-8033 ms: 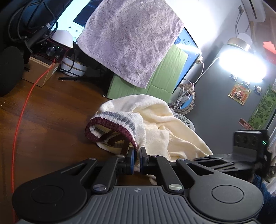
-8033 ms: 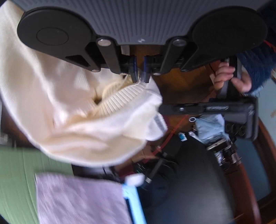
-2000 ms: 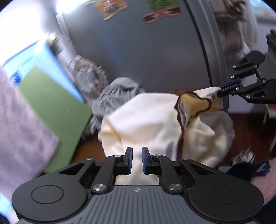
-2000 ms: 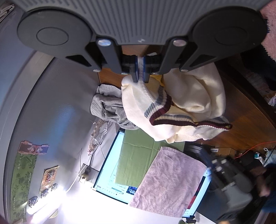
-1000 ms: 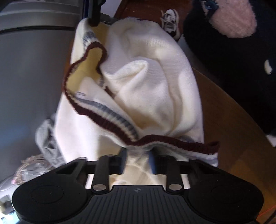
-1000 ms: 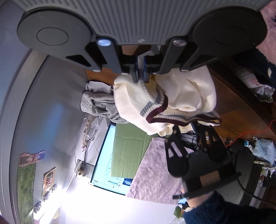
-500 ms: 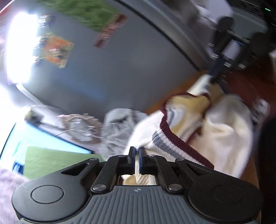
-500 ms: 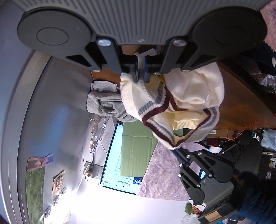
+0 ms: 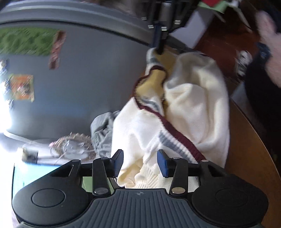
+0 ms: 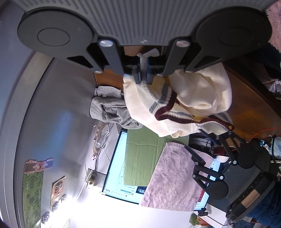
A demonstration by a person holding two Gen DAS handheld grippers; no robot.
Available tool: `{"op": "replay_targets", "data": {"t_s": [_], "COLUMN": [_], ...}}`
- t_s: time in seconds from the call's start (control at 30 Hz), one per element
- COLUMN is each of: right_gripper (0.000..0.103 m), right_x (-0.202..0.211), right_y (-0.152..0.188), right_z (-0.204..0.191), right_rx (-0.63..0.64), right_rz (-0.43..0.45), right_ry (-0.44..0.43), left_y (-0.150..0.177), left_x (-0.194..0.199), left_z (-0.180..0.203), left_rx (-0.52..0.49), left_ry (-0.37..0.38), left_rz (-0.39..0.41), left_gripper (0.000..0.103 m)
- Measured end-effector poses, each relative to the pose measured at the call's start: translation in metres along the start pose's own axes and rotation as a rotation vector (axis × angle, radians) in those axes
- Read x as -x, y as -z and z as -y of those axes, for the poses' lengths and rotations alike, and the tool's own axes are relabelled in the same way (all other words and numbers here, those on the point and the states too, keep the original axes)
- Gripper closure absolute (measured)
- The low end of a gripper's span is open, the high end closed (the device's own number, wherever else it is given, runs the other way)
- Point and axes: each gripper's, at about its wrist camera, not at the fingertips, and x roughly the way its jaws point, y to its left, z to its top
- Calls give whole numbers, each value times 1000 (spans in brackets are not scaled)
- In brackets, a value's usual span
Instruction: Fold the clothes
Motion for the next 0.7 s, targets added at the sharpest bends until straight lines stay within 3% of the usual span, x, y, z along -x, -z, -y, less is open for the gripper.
{"op": "replay_targets", "data": {"t_s": [0.13, 0.33, 0.4, 0.43, 0.57, 0.7], "right_gripper": [97, 97, 97, 97, 97, 97], "right_x": [-2, -2, -2, -2, -2, -5], "right_y": [2, 7, 8, 8, 9, 3], "right_z": [1, 1, 2, 3, 4, 4], "right_rx": [-9, -25, -34, -39, -49, -57], "right_rz": [3, 12, 15, 17, 21, 24], "right_ry": [-9, -18, -19, -19, -16, 36], "left_y": [-4, -14, -15, -16, -15, -11], "left_x": [-14, -34, -37, -38, -36, -23], "left_z": [4, 5, 5, 6, 3, -21], "left_rx": [-144, -232, -208, -191, -68, 159], "left_ry": [74, 128, 145, 144, 71, -92], "left_rz": [-28, -26, -27, -29, -19, -4], "left_gripper": [60, 61, 85, 92, 95, 96]}}
